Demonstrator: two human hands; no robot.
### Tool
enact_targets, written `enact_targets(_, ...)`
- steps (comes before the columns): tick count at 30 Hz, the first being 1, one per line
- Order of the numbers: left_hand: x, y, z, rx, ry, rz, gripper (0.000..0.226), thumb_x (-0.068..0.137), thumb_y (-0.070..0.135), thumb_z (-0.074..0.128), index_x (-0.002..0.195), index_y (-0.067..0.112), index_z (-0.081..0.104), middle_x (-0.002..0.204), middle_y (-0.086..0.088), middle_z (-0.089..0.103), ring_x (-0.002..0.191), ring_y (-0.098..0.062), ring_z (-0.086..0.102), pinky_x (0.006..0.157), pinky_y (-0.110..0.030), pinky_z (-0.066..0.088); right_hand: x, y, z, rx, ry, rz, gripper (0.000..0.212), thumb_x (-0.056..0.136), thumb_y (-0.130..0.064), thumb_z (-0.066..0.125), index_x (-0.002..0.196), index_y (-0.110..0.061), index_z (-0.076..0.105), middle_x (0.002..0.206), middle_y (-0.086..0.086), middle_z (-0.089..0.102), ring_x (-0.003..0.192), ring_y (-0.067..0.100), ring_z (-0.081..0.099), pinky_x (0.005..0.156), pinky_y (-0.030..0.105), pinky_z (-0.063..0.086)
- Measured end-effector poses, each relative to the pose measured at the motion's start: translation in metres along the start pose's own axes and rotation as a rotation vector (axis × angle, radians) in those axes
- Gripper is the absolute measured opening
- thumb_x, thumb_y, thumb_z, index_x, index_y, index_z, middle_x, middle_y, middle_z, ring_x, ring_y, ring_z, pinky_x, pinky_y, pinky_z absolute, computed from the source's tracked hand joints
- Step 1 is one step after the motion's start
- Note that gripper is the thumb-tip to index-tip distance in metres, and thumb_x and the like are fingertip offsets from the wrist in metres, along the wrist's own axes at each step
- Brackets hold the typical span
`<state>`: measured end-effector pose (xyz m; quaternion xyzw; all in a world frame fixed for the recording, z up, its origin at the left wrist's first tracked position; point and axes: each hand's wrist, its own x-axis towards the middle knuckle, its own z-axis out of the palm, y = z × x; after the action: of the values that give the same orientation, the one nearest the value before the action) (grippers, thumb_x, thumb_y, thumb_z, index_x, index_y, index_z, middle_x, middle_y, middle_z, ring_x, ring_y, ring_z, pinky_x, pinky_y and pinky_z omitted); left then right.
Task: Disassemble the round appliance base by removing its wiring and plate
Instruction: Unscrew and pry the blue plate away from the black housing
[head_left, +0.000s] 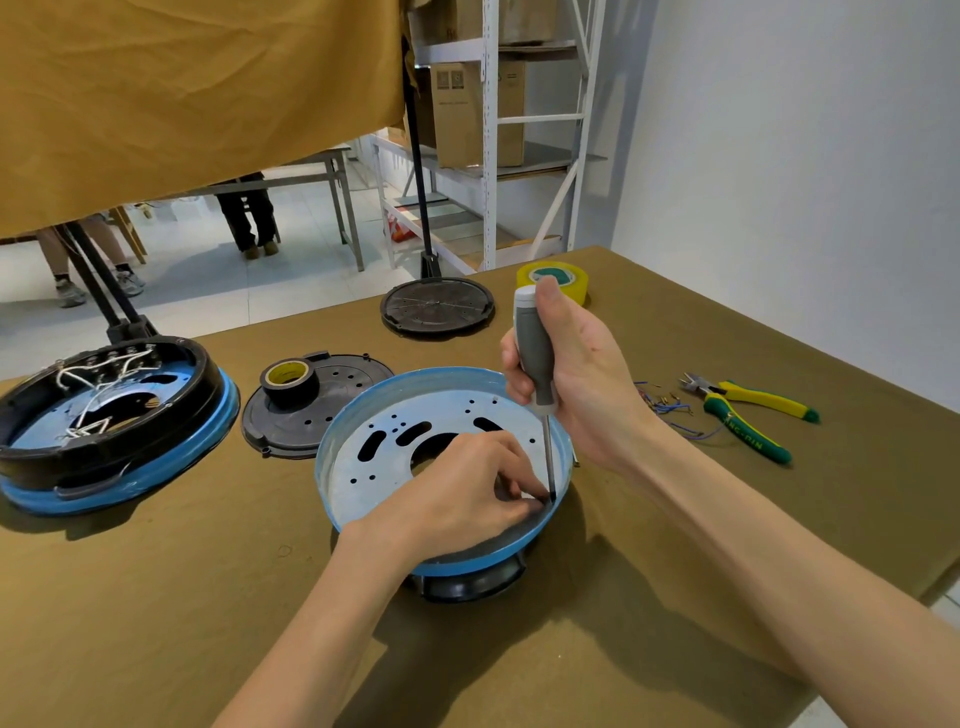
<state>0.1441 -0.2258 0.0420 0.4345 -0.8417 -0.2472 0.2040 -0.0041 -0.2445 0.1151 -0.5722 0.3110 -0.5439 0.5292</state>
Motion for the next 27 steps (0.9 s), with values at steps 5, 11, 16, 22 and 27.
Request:
enact_targets(5, 0.004, 0.007, -0.002, 0.002, 0.006, -0.033, 0.007, 0.089, 0.024, 0.079, 0.092, 0.029, 0.083, 0.086, 0.021, 0.063, 0.087, 0.006, 0.060, 0.068, -0.013, 0.052, 0.002, -0.002, -0.005, 0.022, 0.030, -0.009, 0.044, 0.099, -0.054, 0.047, 0.093, -0.011, 0.046, 0.070, 0.005, 0.063, 0.050, 0.019, 0.049, 0.050, 0.029, 0.044)
enact_targets(11, 0.014, 0.019, -0.006, 0.255, -0.148, -0.046, 0.017, 0.099, 0.029, 0.065, 0.107, 0.018, 0.074, 0.105, 0.007, 0.054, 0.088, -0.012, 0.060, 0.080, -0.034, 0.057, 0.001, -0.004, -0.006, 0.015, 0.089, -0.035, 0.042, 0.102, -0.052, 0.047, 0.095, -0.010, 0.048, 0.072, 0.008, 0.063, 0.052, 0.022, 0.048, 0.052, 0.032, 0.044)
enact_targets(16, 0.014, 0.021, -0.006, 0.264, -0.267, -0.092, 0.020, 0.101, 0.031, 0.059, 0.115, 0.018, 0.065, 0.111, 0.004, 0.047, 0.094, -0.016, 0.057, 0.090, -0.040, 0.055, 0.000, -0.004, -0.008, 0.003, 0.130, -0.024, 0.040, 0.101, -0.049, 0.047, 0.095, -0.009, 0.049, 0.073, 0.010, 0.062, 0.053, 0.023, 0.049, 0.054, 0.034, 0.042)
enact_targets(22, 0.014, 0.017, -0.014, 0.137, -0.145, -0.026, 0.009, 0.092, 0.026, 0.076, 0.099, 0.027, 0.080, 0.094, 0.013, 0.069, 0.082, -0.002, 0.064, 0.071, -0.018, 0.055, 0.000, -0.006, -0.010, -0.013, 0.142, -0.034, 0.041, 0.101, -0.049, 0.046, 0.093, -0.009, 0.049, 0.072, 0.010, 0.061, 0.053, 0.023, 0.049, 0.054, 0.034, 0.044)
enact_targets(27, 0.009, 0.015, -0.009, 0.199, -0.088, 0.053, 0.008, 0.091, 0.026, 0.076, 0.095, 0.030, 0.083, 0.099, 0.018, 0.066, 0.085, -0.005, 0.064, 0.075, -0.032, 0.059, -0.002, -0.005, -0.012, -0.009, 0.153, -0.054, 0.040, 0.101, -0.049, 0.045, 0.089, -0.011, 0.051, 0.071, 0.009, 0.062, 0.054, 0.022, 0.050, 0.053, 0.032, 0.046)
